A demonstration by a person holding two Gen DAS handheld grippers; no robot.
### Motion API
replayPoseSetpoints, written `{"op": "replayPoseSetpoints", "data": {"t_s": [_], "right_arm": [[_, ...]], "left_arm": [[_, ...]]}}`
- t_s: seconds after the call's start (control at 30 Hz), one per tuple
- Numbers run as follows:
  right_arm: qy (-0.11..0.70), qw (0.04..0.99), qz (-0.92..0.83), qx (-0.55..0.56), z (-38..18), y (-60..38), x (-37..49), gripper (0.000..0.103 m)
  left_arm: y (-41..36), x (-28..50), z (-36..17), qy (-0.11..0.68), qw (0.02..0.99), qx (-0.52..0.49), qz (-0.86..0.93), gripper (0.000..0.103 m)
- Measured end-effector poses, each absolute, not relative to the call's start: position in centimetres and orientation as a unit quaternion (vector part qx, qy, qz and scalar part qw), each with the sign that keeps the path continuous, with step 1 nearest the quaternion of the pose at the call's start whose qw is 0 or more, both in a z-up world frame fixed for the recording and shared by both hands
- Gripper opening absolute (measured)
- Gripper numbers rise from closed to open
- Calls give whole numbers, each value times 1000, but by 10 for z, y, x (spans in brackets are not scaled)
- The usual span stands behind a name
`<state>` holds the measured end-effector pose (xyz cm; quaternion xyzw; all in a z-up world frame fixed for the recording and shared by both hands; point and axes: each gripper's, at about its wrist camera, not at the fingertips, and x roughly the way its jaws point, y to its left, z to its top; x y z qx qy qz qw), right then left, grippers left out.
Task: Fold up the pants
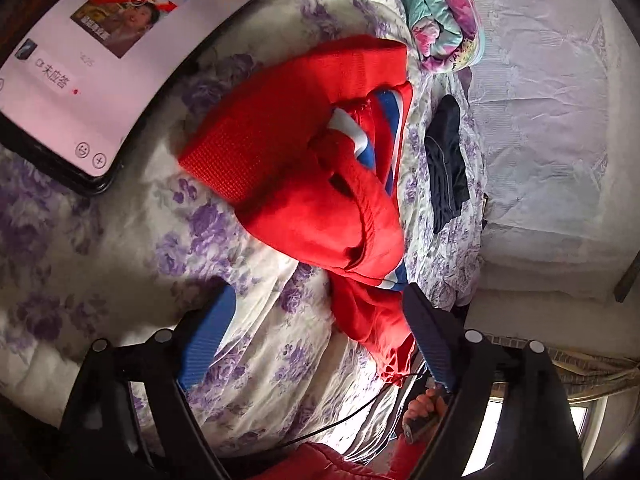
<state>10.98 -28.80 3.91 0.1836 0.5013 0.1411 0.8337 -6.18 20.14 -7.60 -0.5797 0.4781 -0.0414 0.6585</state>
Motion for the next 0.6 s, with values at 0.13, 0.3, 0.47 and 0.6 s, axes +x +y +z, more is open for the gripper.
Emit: {"op": "replayPoseSetpoints", "data": {"t_s": [0.13, 0.3, 0.47, 0.6], "right_arm": [[552, 819, 144, 52, 12, -239, 150, 76], [578, 797, 169, -47, -14, -203, 125, 76], [582, 789, 181, -70, -28, -212, 40, 77], [594, 779, 187, -67, -26, -222, -13, 88]], "left_arm": [[197, -49, -77, 477, 657, -582, -43, 89], [195, -44, -74, 478, 667, -570, -41, 90], [200, -46, -79, 478, 659, -579, -37, 90], [196, -40, -77, 493, 660, -566, -36, 95]]}}
